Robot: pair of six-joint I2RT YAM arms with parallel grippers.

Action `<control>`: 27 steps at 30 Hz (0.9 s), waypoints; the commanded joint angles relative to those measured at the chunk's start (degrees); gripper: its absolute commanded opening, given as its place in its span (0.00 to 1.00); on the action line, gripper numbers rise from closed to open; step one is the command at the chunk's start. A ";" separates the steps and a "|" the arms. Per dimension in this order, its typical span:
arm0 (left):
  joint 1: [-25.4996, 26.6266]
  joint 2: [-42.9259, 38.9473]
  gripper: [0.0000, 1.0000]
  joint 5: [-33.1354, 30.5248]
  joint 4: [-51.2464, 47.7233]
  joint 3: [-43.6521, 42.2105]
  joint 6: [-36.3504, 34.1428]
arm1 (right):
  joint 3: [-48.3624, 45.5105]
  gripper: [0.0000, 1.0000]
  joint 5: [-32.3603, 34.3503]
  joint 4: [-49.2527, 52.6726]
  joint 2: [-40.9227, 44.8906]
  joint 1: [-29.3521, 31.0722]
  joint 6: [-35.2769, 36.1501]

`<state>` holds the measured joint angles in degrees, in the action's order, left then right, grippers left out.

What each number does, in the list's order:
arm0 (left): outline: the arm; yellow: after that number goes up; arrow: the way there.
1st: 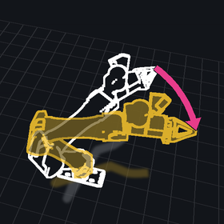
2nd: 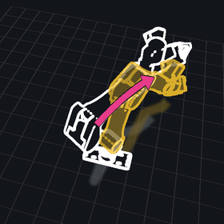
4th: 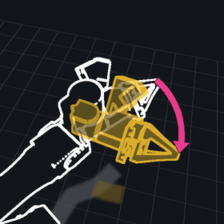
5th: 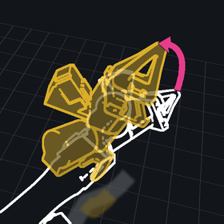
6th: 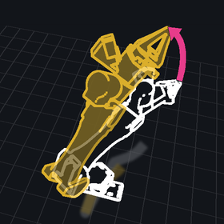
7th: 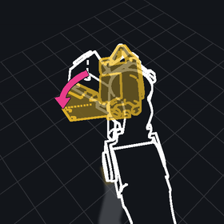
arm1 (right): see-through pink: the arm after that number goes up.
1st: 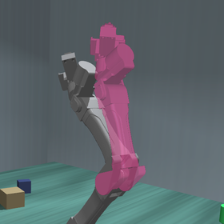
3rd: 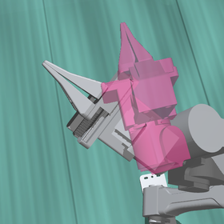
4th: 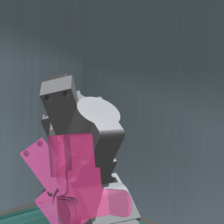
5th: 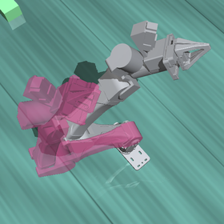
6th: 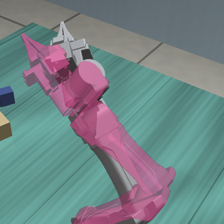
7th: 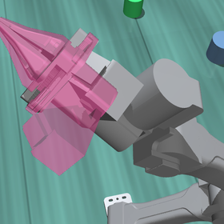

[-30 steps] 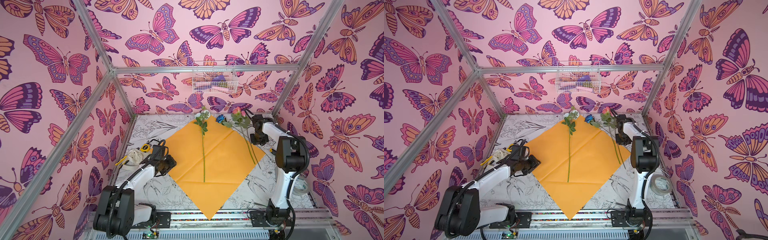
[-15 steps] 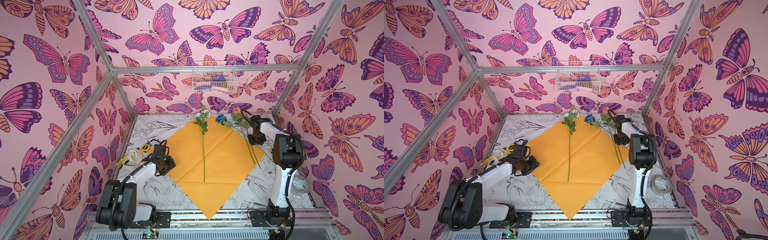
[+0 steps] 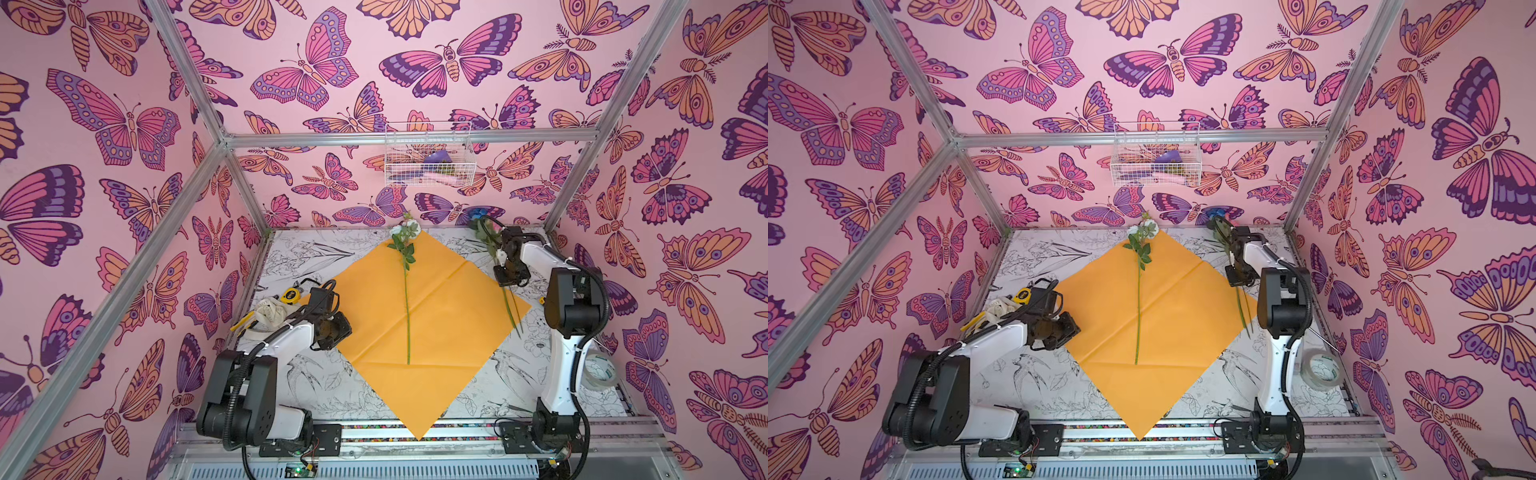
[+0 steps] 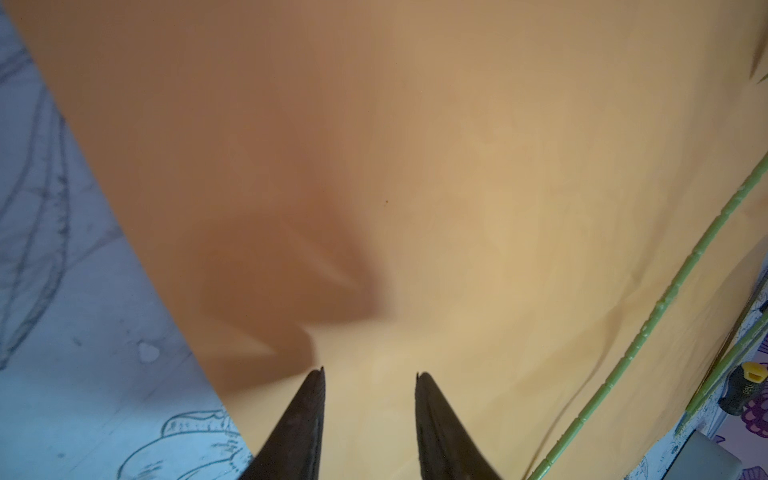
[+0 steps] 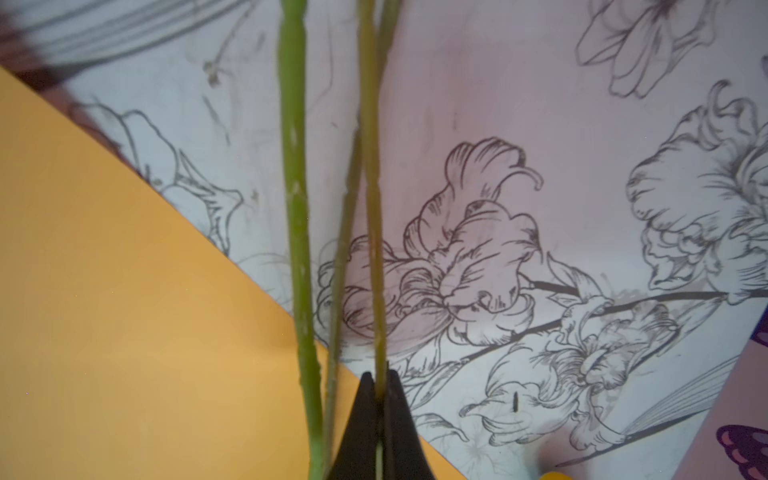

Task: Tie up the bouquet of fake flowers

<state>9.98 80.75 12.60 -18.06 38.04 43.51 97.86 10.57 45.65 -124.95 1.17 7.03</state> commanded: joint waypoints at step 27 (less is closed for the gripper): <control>-0.46 -1.80 0.39 -0.12 -0.96 -1.65 -0.45 | -21.70 0.00 -21.16 -13.72 24.54 16.50 -32.29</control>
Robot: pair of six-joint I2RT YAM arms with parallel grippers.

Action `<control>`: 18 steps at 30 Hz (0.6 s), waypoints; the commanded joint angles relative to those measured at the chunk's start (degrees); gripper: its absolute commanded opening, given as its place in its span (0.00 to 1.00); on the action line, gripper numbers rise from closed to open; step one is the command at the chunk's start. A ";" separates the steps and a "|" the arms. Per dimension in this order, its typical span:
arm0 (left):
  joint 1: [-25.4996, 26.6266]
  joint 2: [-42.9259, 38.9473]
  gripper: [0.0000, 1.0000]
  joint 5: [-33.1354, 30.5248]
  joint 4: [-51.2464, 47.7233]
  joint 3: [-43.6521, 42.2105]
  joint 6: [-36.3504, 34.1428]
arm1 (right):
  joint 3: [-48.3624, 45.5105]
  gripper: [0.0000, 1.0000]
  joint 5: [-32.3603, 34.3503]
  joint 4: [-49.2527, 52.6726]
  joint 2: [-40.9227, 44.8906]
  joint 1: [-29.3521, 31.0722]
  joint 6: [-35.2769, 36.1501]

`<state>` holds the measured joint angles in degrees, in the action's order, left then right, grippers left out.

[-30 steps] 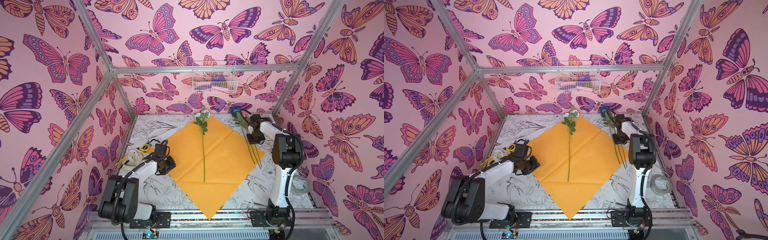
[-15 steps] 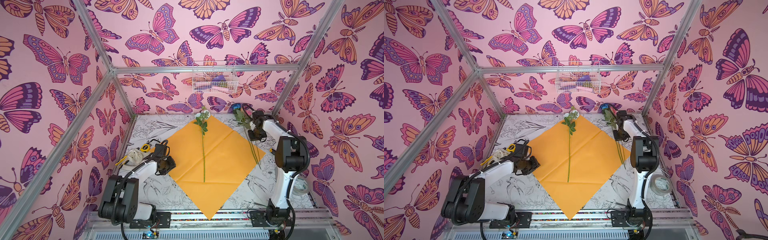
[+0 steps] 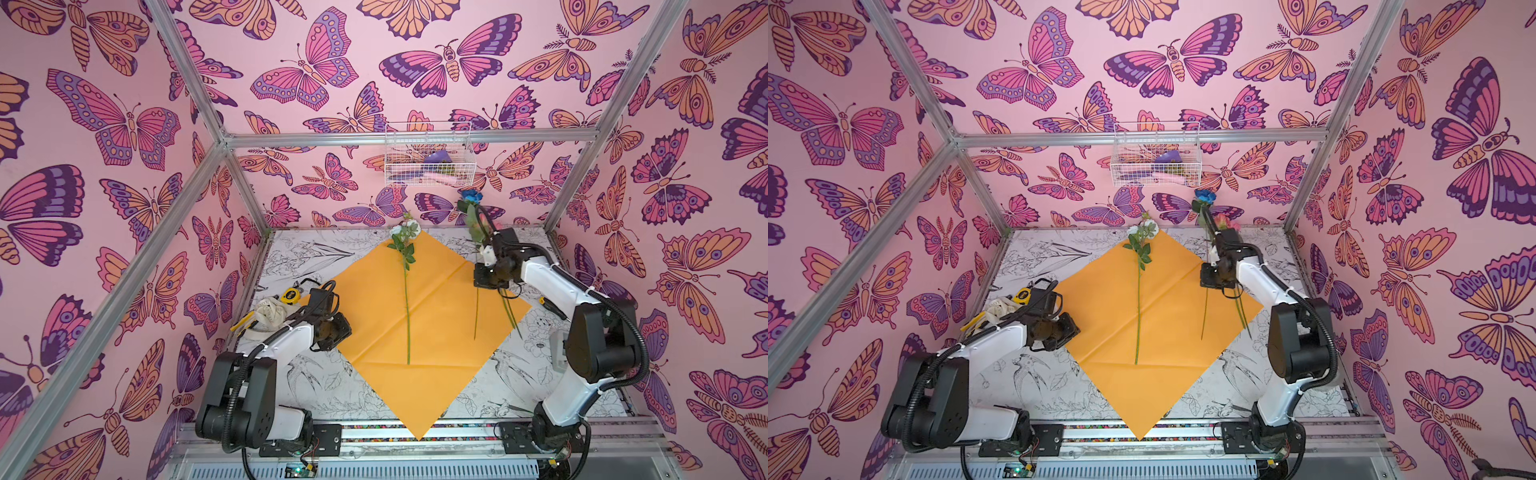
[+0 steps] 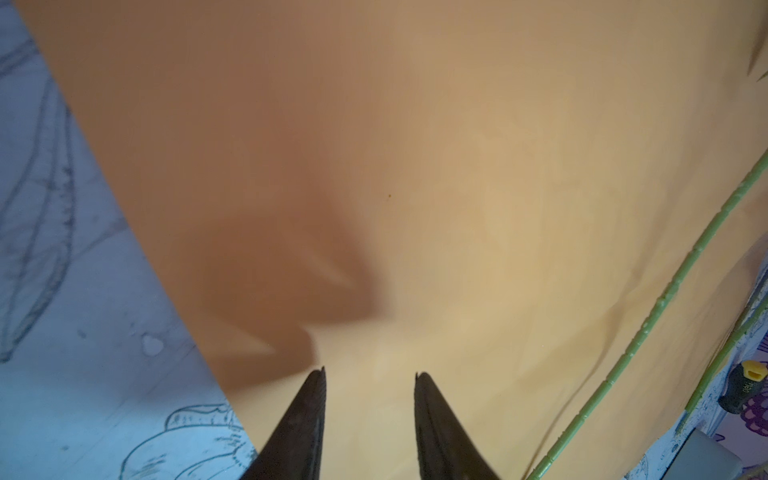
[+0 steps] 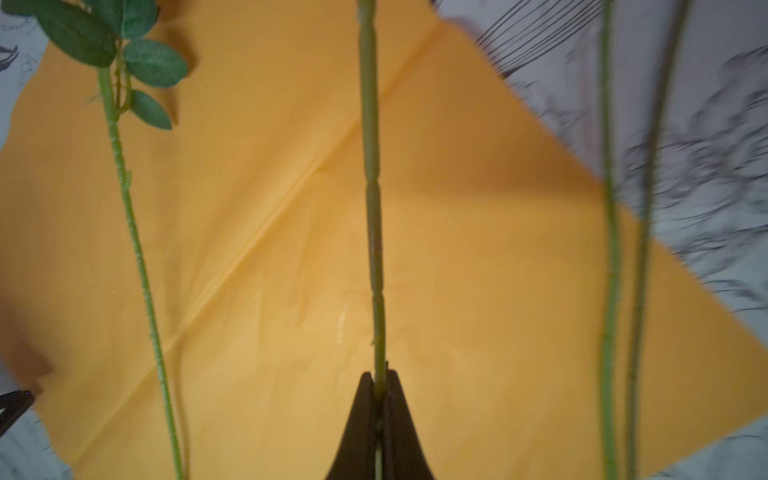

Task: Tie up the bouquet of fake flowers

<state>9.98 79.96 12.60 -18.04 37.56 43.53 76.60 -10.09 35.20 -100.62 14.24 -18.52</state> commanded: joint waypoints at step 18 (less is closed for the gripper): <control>-0.47 -0.20 0.56 -2.13 -0.68 -3.72 -0.45 | 5.92 0.00 -3.64 -8.78 -14.13 14.23 -15.67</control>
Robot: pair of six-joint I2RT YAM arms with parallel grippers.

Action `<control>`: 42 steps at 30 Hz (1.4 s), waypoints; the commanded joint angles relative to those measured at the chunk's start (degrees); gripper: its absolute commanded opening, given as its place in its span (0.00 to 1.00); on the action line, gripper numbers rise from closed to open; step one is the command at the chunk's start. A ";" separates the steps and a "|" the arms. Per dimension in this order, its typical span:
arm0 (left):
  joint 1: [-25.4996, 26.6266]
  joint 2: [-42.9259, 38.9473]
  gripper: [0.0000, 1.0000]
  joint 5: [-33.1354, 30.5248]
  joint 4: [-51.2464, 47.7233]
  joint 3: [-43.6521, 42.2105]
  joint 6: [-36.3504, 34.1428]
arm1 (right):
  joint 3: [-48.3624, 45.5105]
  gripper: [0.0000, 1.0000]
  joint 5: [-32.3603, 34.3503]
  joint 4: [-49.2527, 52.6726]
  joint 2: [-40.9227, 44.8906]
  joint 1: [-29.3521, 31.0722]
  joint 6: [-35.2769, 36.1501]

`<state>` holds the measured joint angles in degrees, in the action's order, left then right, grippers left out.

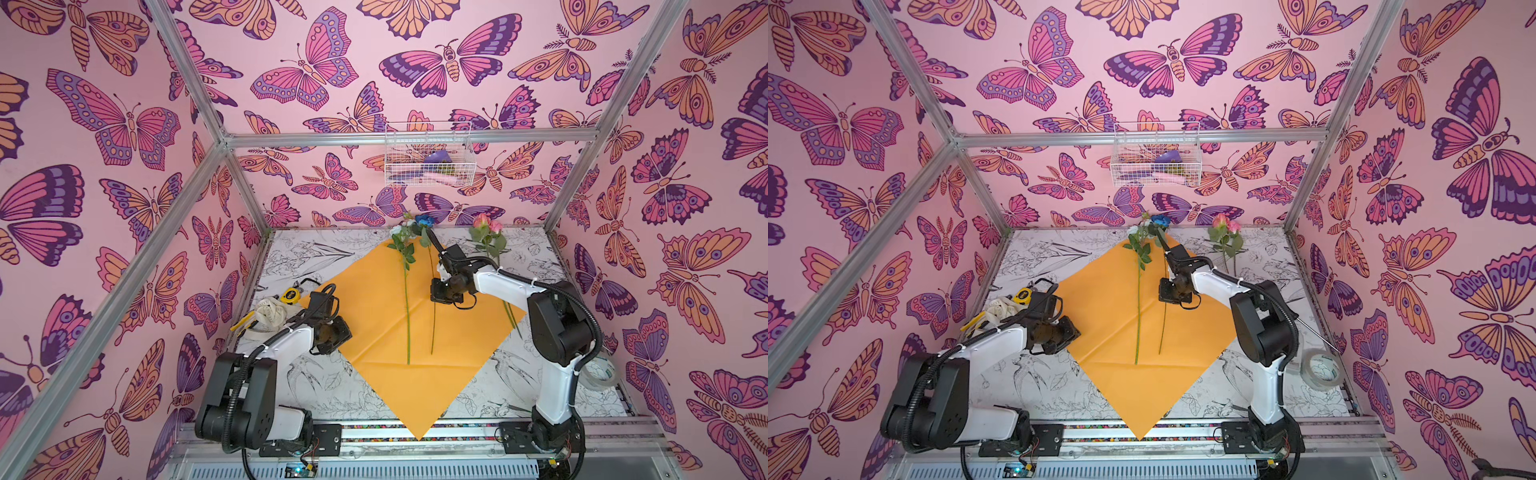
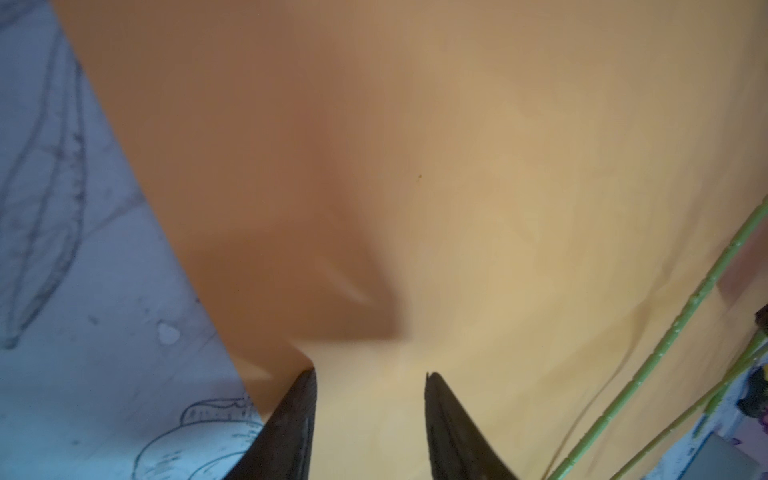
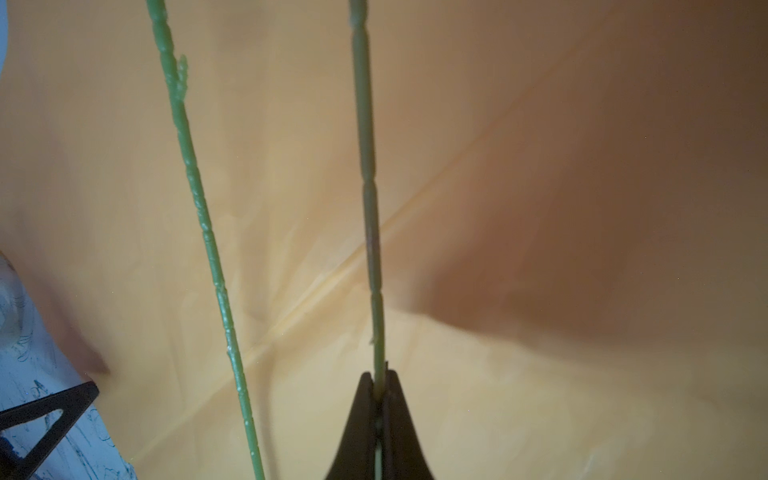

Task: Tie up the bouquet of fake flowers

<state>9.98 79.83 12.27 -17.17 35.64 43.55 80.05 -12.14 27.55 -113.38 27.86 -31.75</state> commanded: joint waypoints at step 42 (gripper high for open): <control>3.64 4.02 1.00 -5.77 -5.14 1.57 -3.25 | 2.53 0.35 0.93 6.16 4.31 -0.66 2.22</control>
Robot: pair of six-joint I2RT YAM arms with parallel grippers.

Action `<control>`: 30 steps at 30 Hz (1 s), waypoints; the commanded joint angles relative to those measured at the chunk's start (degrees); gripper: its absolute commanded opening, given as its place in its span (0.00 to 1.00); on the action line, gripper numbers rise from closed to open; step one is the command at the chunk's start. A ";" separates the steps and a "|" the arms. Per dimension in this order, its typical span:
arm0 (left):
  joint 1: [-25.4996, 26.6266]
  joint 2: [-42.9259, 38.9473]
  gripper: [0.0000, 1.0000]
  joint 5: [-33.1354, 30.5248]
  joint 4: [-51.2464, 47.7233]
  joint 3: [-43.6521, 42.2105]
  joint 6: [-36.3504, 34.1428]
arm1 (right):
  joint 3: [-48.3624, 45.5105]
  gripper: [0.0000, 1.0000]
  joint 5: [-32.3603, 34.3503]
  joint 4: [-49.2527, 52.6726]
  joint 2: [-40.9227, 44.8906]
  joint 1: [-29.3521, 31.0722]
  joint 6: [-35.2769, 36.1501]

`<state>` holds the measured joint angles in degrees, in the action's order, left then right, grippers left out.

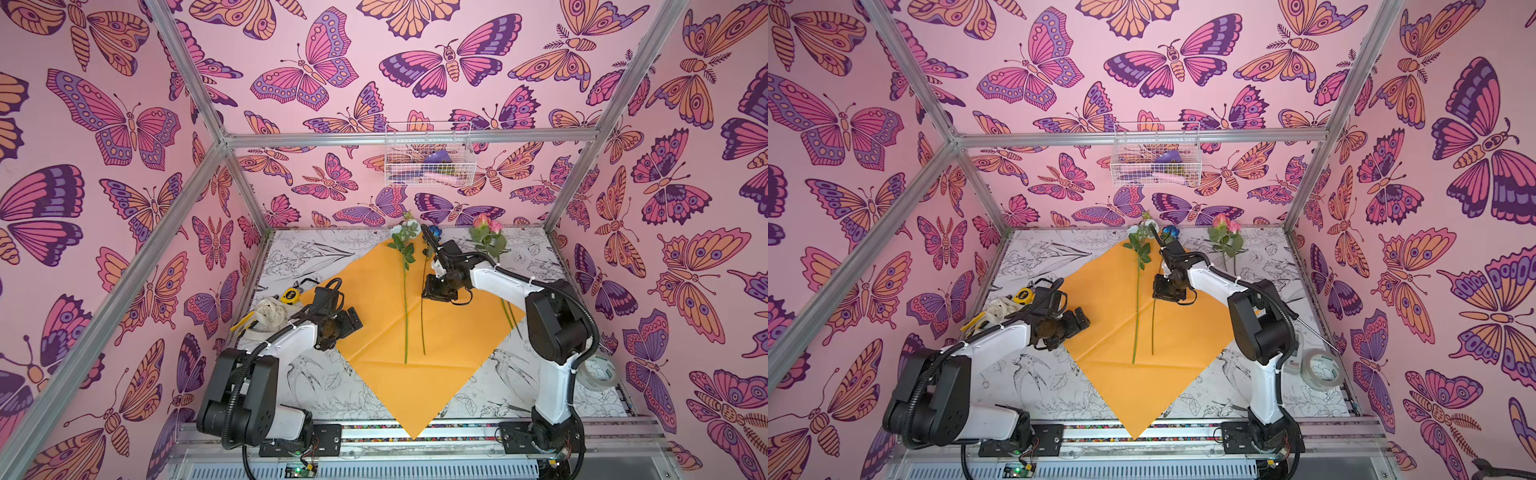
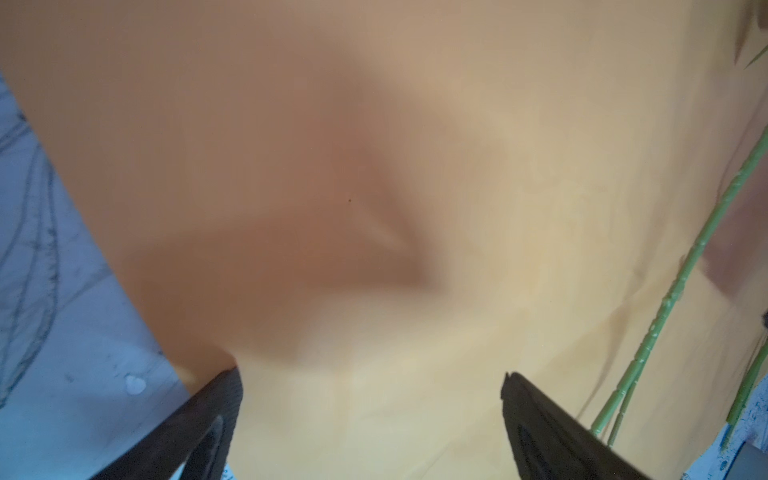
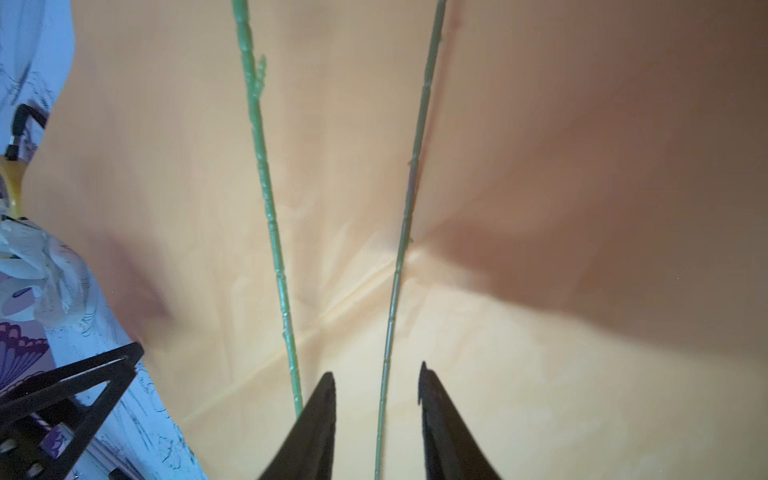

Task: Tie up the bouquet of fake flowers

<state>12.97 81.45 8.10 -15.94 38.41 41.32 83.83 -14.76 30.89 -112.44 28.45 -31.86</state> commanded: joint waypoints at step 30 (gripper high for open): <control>10.76 12.91 0.95 -14.08 -20.24 13.73 -16.89 | 11.13 0.34 25.48 12.46 -7.35 -20.73 22.45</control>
<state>23.59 93.76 -5.98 -33.69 52.03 25.67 92.49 11.09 41.47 -118.10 7.90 -11.75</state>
